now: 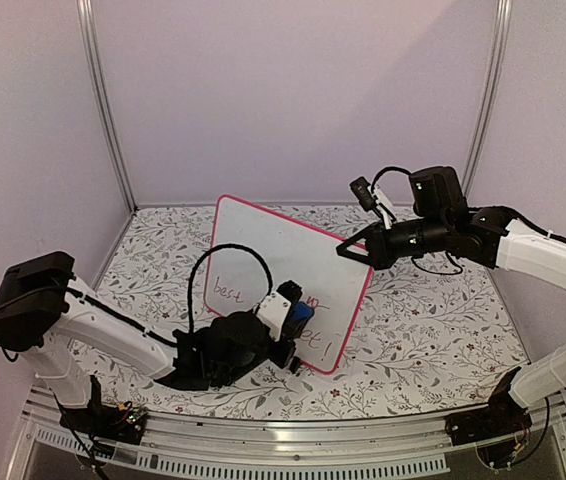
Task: Erase the whiteboard
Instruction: Erase the center of the whiteboard.
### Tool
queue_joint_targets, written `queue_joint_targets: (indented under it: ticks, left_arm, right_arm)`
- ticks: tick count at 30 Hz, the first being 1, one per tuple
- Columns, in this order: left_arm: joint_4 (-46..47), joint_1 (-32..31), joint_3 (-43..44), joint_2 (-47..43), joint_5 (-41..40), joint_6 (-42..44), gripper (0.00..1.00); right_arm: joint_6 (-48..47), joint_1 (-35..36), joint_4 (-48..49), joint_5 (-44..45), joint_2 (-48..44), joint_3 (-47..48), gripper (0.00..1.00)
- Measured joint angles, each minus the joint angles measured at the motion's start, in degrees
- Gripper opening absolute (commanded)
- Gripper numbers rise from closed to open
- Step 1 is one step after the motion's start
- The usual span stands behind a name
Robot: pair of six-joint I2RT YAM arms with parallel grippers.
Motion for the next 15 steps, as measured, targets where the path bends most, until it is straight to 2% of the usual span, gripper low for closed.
queue_joint_targets:
  ticks: [15]
  left_arm:
    - [-0.1,0.5,2.1,0.0,0.4,2.8,0.09]
  right_arm:
    - [0.0,0.0,0.0,0.0,0.0,0.0,0.0]
